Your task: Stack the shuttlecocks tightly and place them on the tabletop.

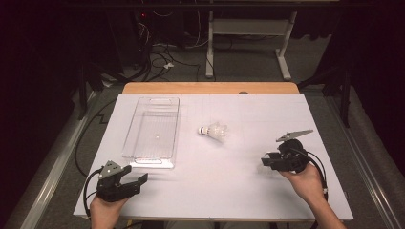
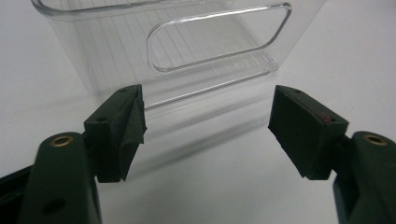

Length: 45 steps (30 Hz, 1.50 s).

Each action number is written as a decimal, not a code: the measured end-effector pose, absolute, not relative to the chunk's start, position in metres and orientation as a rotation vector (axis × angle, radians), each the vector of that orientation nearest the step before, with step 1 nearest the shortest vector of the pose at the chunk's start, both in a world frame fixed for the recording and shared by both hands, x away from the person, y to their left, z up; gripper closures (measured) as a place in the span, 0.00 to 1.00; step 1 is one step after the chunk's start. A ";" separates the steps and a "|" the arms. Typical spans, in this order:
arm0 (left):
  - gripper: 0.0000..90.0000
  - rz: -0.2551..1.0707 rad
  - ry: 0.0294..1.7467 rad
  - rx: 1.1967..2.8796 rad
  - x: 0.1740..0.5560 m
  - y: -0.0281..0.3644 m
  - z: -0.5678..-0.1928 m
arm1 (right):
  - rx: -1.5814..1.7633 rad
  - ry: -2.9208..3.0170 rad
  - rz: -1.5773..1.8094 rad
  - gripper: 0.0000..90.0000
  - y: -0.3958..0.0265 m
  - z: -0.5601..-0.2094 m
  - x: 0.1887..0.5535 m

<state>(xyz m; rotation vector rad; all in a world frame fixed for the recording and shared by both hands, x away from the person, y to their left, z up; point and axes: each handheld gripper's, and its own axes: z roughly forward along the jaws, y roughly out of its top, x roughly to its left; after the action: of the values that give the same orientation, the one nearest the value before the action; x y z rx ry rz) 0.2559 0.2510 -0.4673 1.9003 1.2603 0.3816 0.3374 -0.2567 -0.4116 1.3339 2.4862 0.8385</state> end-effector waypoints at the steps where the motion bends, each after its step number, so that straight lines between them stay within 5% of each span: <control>1: 0.31 0.382 1.260 1.900 0.256 0.251 -0.467 | 1.336 2.484 0.844 0.66 -0.257 -0.412 0.338; 29: 0.31 0.381 1.254 1.909 0.256 0.251 -0.467 | 1.263 2.498 0.811 0.96 -0.252 -0.413 0.336; 45: 0.31 0.383 1.254 1.911 0.256 0.250 -0.468 | 1.244 2.481 0.784 1.00 -0.249 -0.409 0.336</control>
<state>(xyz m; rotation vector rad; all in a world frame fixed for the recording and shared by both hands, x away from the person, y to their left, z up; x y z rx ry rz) 0.2563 0.2500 -0.4676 1.9111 1.2536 0.3832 0.3364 -0.2485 -0.4094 1.2442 2.4814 0.7837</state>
